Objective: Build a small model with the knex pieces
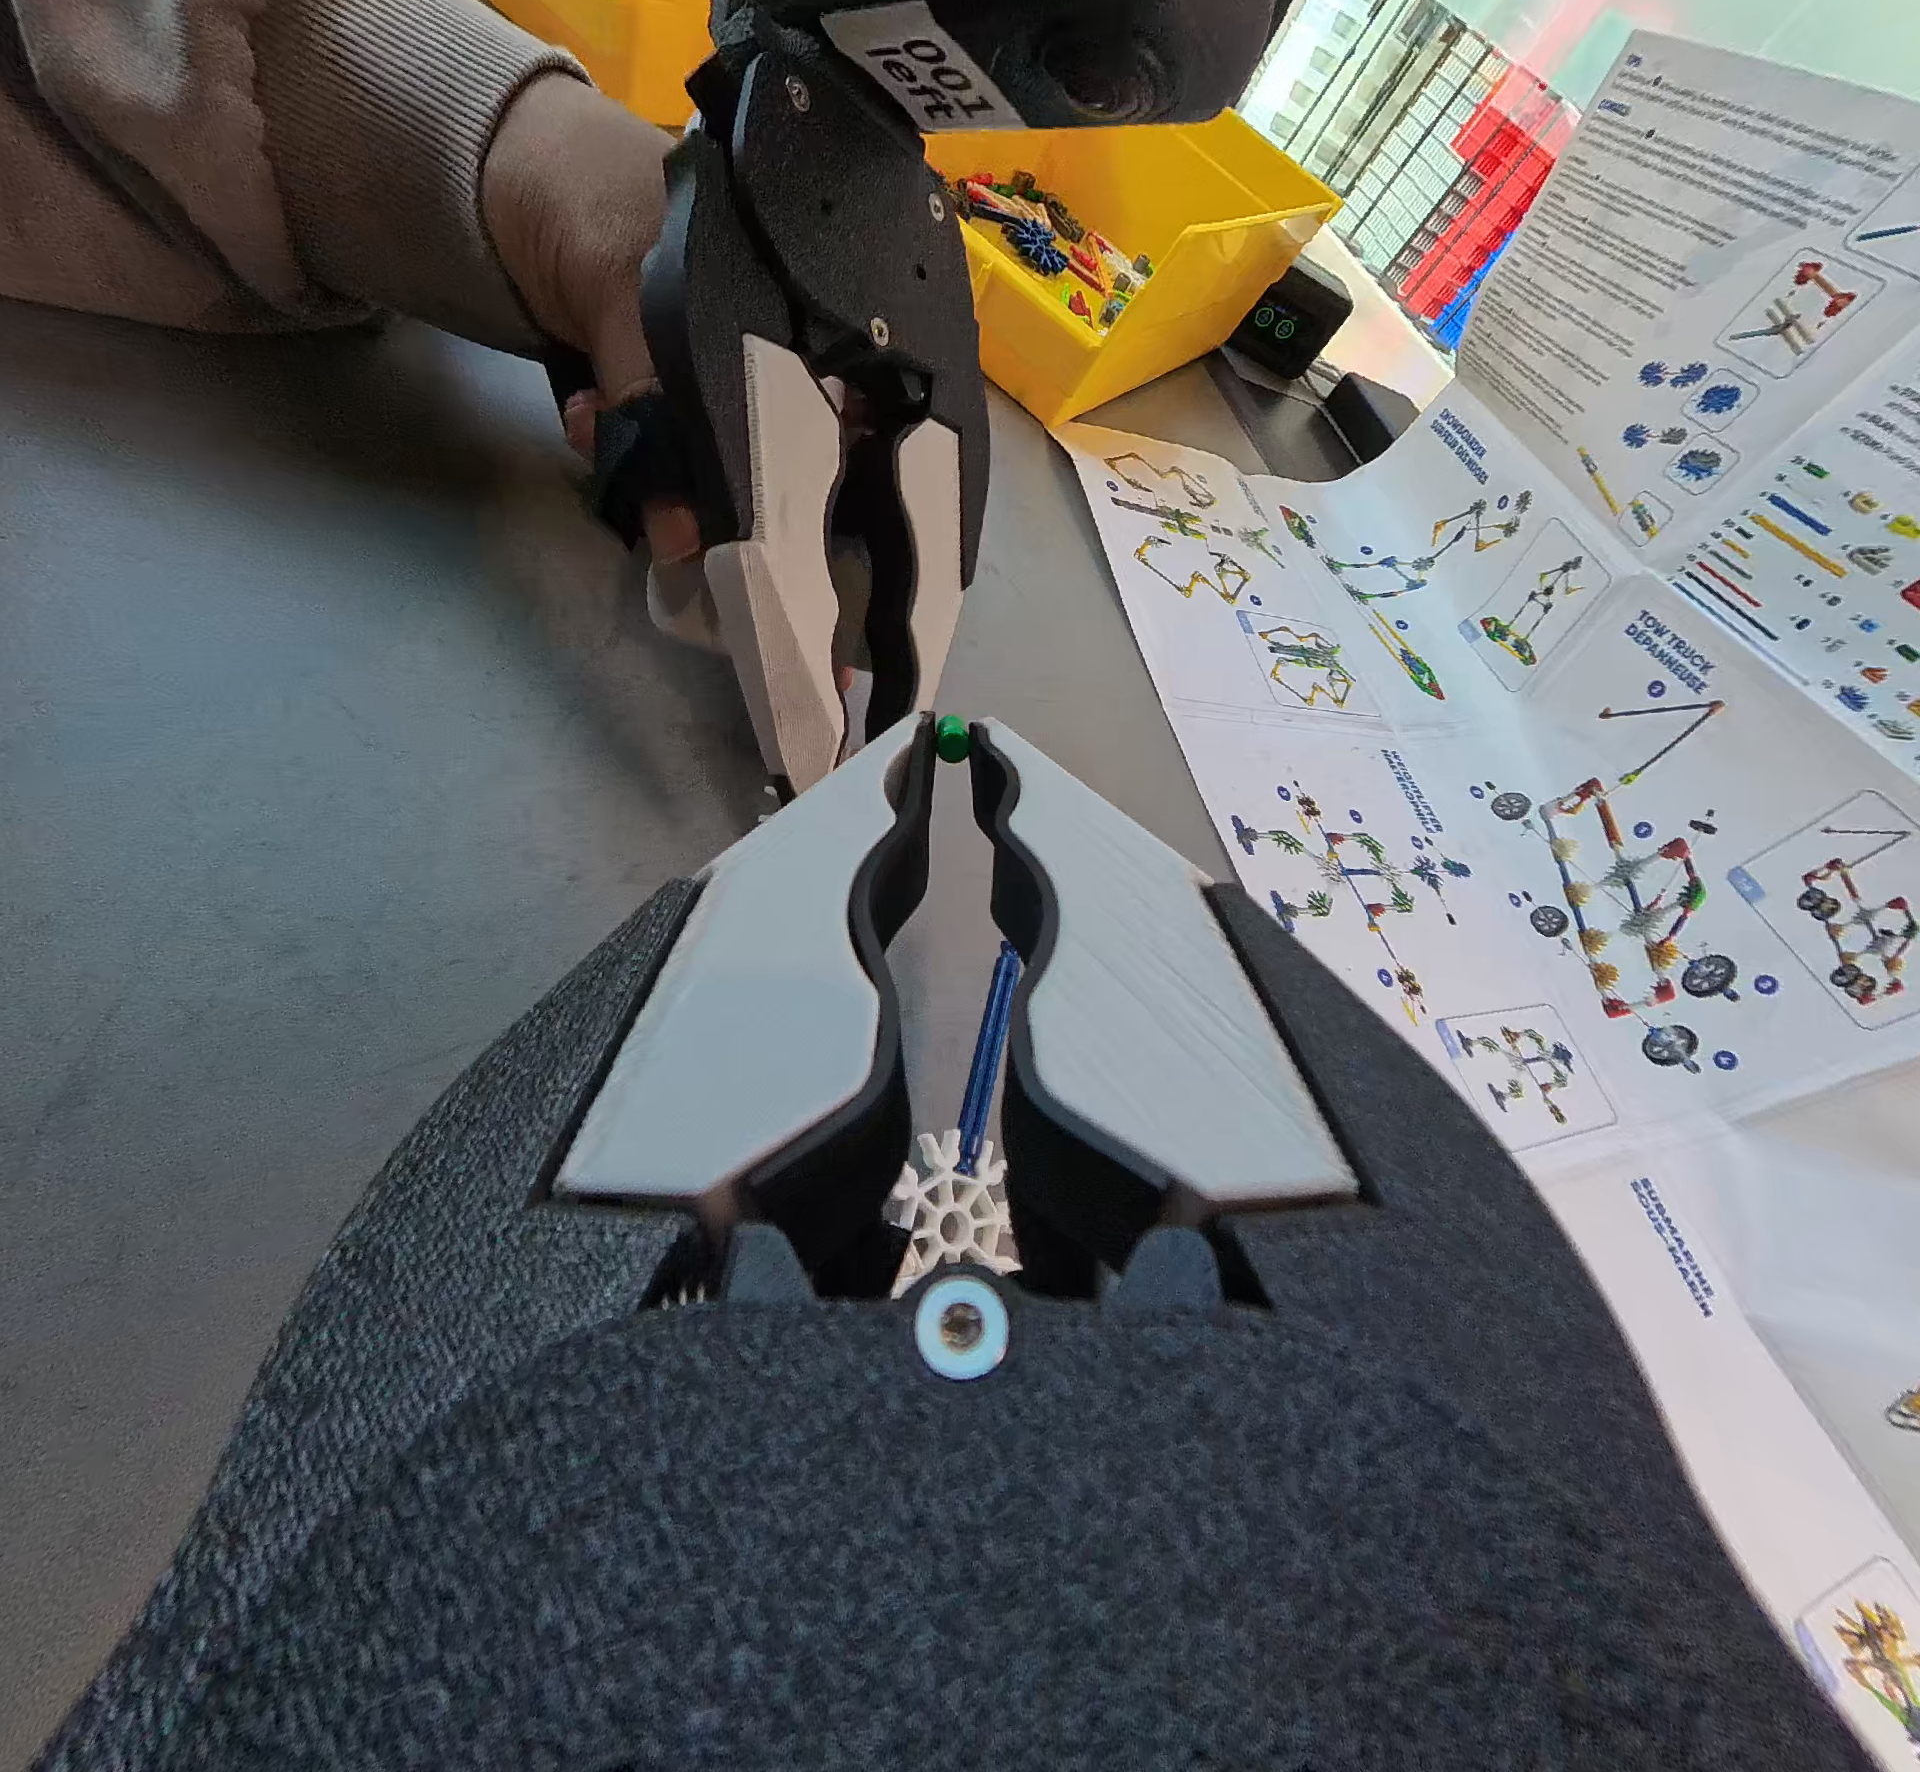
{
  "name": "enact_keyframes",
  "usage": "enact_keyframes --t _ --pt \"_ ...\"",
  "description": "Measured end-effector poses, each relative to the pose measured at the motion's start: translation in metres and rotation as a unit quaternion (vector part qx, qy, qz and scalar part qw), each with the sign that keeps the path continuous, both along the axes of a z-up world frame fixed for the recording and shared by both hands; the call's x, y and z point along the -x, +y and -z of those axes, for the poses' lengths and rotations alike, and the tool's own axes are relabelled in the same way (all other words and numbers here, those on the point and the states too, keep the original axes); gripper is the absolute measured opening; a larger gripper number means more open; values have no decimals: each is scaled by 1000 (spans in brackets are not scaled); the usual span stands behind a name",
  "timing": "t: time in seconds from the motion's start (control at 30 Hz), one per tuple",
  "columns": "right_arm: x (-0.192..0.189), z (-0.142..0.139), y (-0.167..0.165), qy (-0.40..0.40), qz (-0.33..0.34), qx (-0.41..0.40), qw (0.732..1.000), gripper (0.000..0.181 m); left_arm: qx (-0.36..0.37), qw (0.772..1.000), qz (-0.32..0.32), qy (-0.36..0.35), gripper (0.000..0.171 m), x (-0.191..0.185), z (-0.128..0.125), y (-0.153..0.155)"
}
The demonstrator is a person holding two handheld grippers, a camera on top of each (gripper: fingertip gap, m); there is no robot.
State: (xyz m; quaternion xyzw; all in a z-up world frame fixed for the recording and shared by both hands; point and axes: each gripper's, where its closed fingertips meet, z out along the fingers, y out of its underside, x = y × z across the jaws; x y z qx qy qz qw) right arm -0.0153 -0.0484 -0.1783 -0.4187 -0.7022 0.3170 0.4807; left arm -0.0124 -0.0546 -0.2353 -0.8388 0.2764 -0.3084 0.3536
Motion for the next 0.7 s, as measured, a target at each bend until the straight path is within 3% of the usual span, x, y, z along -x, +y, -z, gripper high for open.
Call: enact_keyframes --t 0.2,0.3,0.4,0.6,0.7 --pt "-1 -6 -9 18 -23 6 1000 5 -42 990 19 -136 29 -5 -51 -4" --pt "-2 -15 -18 43 -46 6 998 5 -11 967 42 -252 27 -9 -77 -12" --pt "-3 -27 -24 73 -60 5 996 5 21 949 64 -310 18 -12 -85 -19" --pt "-6 -33 -27 91 -68 0 994 5 46 931 72 -354 5 -16 -94 -22" --pt "-4 -30 -15 85 -34 -4 996 14 13 948 28 -316 5 -1 -93 -11"
